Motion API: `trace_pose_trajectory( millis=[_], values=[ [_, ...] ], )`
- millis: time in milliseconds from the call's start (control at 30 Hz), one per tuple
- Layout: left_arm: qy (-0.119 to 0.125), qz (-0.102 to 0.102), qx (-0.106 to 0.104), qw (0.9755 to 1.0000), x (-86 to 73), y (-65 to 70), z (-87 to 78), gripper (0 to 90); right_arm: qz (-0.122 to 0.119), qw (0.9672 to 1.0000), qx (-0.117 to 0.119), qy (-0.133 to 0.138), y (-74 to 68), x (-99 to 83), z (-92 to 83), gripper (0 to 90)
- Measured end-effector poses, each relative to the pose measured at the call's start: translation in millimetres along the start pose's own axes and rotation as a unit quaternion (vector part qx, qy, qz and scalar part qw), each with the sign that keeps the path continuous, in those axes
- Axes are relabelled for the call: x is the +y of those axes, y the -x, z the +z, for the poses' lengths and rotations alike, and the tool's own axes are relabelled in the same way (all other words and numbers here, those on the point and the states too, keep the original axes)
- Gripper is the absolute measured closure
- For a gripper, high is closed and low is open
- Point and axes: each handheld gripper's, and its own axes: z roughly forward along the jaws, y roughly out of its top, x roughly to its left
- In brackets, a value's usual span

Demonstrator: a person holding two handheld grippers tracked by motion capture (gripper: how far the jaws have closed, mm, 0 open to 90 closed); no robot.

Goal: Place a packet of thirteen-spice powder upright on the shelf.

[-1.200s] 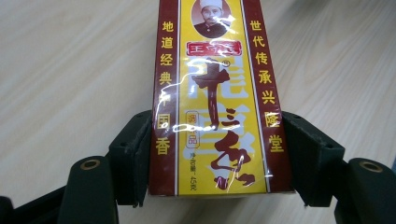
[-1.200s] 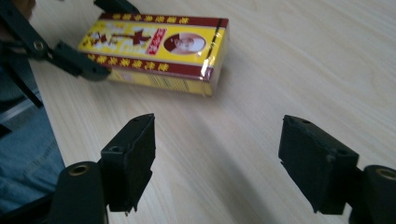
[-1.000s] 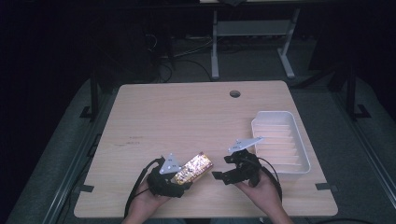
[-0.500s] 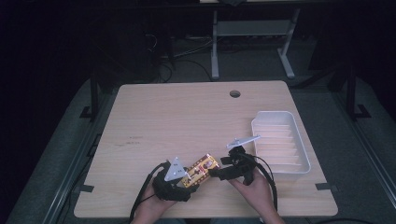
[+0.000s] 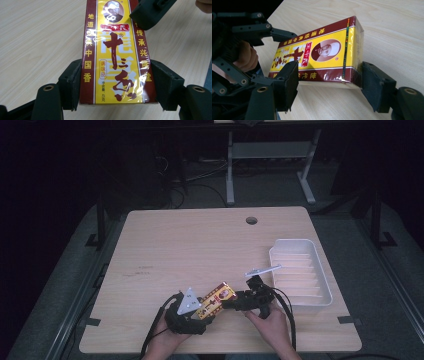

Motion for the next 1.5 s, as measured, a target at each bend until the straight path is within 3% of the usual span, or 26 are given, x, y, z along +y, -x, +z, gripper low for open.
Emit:
trace_pose_trajectory(
  millis=[267,500,600,700,800,833,867,967,1100,1233,1367,1500],
  values=[
    [-0.026,0.001,0.004,0.9997,0.3,-0.7,5.4,32.1,-0.004,0.9996,-0.022,0.016,-7.1,3.5,-4.1,45.9],
    [-0.041,0.005,0.011,0.9991,4.8,-0.2,5.2,31.6,0.000,0.9991,-0.004,0.043,-9.6,7.5,-9.1,58.2],
    [-0.044,0.010,0.011,0.9989,5.9,0.5,7.8,30.1,0.001,0.9982,0.027,0.054,-12.0,10.6,-13.2,65.7],
    [-0.043,0.003,-0.005,0.9990,7.4,-4.1,5.9,28.4,-0.039,0.9981,0.019,0.045,-25.2,16.8,-14.5,66.8],
    [-0.039,0.000,-0.017,0.9991,7.7,-8.2,2.7,28.0,-0.047,0.9978,0.018,0.044,-27.7,18.4,-15.0,66.9],
    [-0.030,-0.007,-0.035,0.9989,7.1,-14.1,-1.9,27.7,-0.071,0.9963,0.021,0.043,-34.1,23.0,-17.3,67.2],
    [-0.029,-0.008,-0.039,0.9988,6.8,-16.0,-3.3,27.6,-0.078,0.9959,0.020,0.041,-35.6,24.4,-18.0,67.4],
    [-0.019,-0.014,-0.043,0.9988,5.3,-21.7,-9.3,27.3,-0.105,0.9940,-0.009,0.028,-40.4,28.2,-21.1,67.6],
    [-0.003,-0.015,-0.063,0.9979,5.1,-30.7,-17.5,27.0,-0.113,0.9933,0.001,0.024,-38.6,31.5,-27.7,67.6],
    [0.012,-0.006,-0.097,0.9952,8.8,-38.3,-22.4,27.5,-0.153,0.9882,-0.004,0.010,-41.1,35.0,-31.3,67.6],
    [0.014,0.012,-0.128,0.9916,15.8,-45.6,-25.7,30.3,-0.195,0.9809,0.005,-0.005,-43.7,39.8,-34.5,67.6],
    [0.010,0.025,-0.163,0.9863,24.7,-52.2,-26.6,31.6,-0.225,0.9742,0.011,-0.011,-45.4,43.8,-37.6,67.6]
  ],
)
